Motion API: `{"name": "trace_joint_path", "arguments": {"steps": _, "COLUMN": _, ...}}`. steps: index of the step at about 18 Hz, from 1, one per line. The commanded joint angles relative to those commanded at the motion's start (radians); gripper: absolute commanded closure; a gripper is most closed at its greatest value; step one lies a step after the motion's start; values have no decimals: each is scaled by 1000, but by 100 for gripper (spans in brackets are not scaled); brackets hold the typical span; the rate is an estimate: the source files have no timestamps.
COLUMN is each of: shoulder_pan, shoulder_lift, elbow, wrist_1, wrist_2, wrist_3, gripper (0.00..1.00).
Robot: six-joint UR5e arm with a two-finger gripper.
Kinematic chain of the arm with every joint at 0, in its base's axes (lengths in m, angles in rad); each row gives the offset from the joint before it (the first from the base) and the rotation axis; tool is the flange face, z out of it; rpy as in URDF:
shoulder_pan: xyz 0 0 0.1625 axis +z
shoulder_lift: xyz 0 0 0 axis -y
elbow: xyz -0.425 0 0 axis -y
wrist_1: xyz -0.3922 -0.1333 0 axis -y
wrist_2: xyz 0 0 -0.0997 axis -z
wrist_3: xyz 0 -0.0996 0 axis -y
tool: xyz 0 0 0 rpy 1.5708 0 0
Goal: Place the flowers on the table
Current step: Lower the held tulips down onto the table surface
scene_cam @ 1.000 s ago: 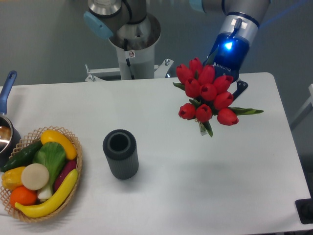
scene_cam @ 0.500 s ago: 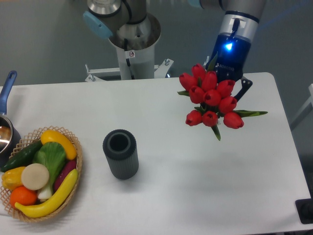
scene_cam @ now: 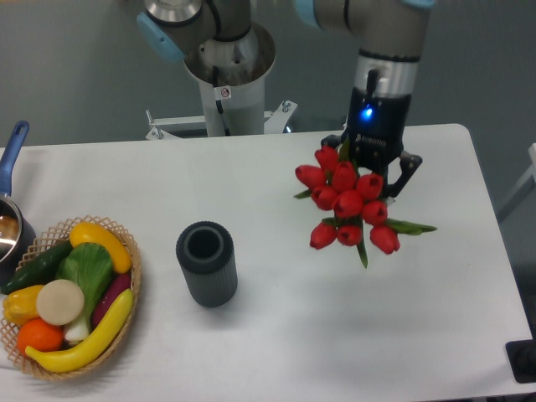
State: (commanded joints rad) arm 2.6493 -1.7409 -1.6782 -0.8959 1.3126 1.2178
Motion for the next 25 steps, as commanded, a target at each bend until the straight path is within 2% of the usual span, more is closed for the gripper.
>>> {"name": "trace_joint_path", "arguments": {"steps": 4, "shoulder_pan": -46, "shoulder_lift": -81, "elbow": 40, "wrist_1": -2, "wrist_2": 163, "wrist_3": 75, "gripper": 53}}
{"name": "trace_joint_path", "arguments": {"steps": 10, "shoulder_pan": -115, "shoulder_lift": -201, "elbow": 74, "wrist_1": 0, "wrist_2": 373, "wrist_3": 75, "gripper": 53}}
{"name": "trace_joint_path", "arguments": {"steps": 21, "shoulder_pan": -138, "shoulder_lift": -405, "elbow": 169, "wrist_1": 2, "wrist_2": 376, "wrist_3": 78, "gripper": 53}}
{"name": "trace_joint_path", "arguments": {"steps": 25, "shoulder_pan": -152, "shoulder_lift": -442, "elbow": 190, "wrist_1": 2, "wrist_2": 376, "wrist_3": 78, "gripper": 53}}
